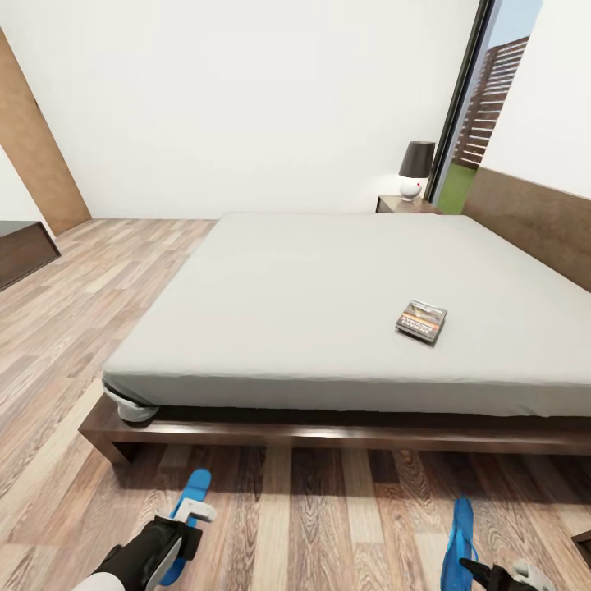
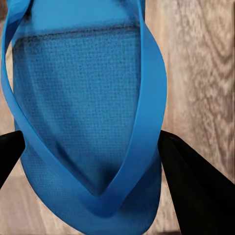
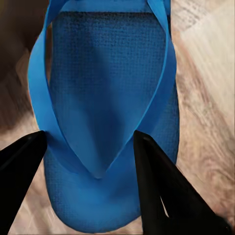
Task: In the bedroom, move the book from the bed onto either nightstand, and place the two sandals side by side next to the bed.
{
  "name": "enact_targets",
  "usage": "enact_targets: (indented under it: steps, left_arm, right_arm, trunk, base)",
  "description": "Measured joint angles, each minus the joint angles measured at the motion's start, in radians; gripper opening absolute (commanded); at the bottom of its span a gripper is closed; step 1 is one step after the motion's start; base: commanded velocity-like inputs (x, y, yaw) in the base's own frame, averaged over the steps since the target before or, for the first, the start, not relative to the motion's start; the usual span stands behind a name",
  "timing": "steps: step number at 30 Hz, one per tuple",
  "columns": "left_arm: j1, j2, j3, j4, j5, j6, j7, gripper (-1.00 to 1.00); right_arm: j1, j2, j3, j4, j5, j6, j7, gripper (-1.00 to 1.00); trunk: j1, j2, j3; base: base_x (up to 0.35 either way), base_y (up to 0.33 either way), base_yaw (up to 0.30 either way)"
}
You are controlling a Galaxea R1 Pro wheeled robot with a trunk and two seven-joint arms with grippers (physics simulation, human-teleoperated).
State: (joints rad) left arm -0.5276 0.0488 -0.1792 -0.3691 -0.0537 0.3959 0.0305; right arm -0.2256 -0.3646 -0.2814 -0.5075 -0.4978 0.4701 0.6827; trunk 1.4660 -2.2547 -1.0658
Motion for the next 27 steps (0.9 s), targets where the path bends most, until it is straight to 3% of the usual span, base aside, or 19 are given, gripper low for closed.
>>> enact_targets:
  steps: [3,4,7,9,11,13,18,27]
  left_arm:
    - [0.0,-0.002,0.001,0.0,0.036,0.0,-0.002,-1.0]
    - [0.0,-0.003,0.002,-0.001,0.064,0.0,-0.002,-1.0]
    - [0.0,-0.004,0.003,-0.017,0.137,0.002,0.0,-1.0]
    - [0.0,-0.004,0.003,-0.032,0.181,0.003,0.001,-1.0]
    - [0.0,-0.004,0.003,-0.04,0.238,0.004,0.002,-1.0]
    - [0.0,-0.004,0.003,-0.043,0.264,0.005,0.004,-1.0]
    - [0.0,-0.01,0.003,-0.044,0.281,0.006,0.009,-1.0]
    - [0.0,-0.025,0.003,-0.072,0.282,0.006,0.01,-1.0]
  right_arm:
    - [0.0,-0.052,-0.002,-0.039,-0.153,0.13,0.001,-1.0]
    - [0.0,-0.069,-0.002,-0.045,-0.21,0.156,0.002,-1.0]
    - [0.001,-0.084,0.001,-0.051,-0.27,0.223,0.003,-1.0]
    - [0.001,-0.086,0.0,-0.056,-0.284,0.291,0.016,-1.0]
    - [0.0,-0.087,0.0,-0.063,-0.295,0.358,0.079,-1.0]
    - [0.001,-0.087,0.001,-0.064,-0.289,0.376,0.114,-1.0]
    - [0.001,-0.088,0.0,-0.066,-0.288,0.388,0.138,-1.0]
    - [0.001,-0.086,0.002,-0.066,-0.286,0.388,0.139,-1.0]
  trunk:
    - [0.0,0.0,0.0]
    - [0.0,0.0,0.0]
    - [0.0,0.0,0.0]
    - [0.0,0.0,0.0]
    - [0.0,0.0,0.0]
    - [0.0,0.0,0.0]
    - [0.0,0.0,0.0]
    - [0.034,-0.063,-0.028]
  base:
    - [0.0,0.0,0.0]
    - [0.0,0.0,0.0]
    - [0.0,0.0,0.0]
    - [0.0,0.0,0.0]
    - [0.0,0.0,0.0]
    - [0.0,0.0,0.0]
    - [0.0,0.0,0.0]
    - [0.0,0.0,0.0]
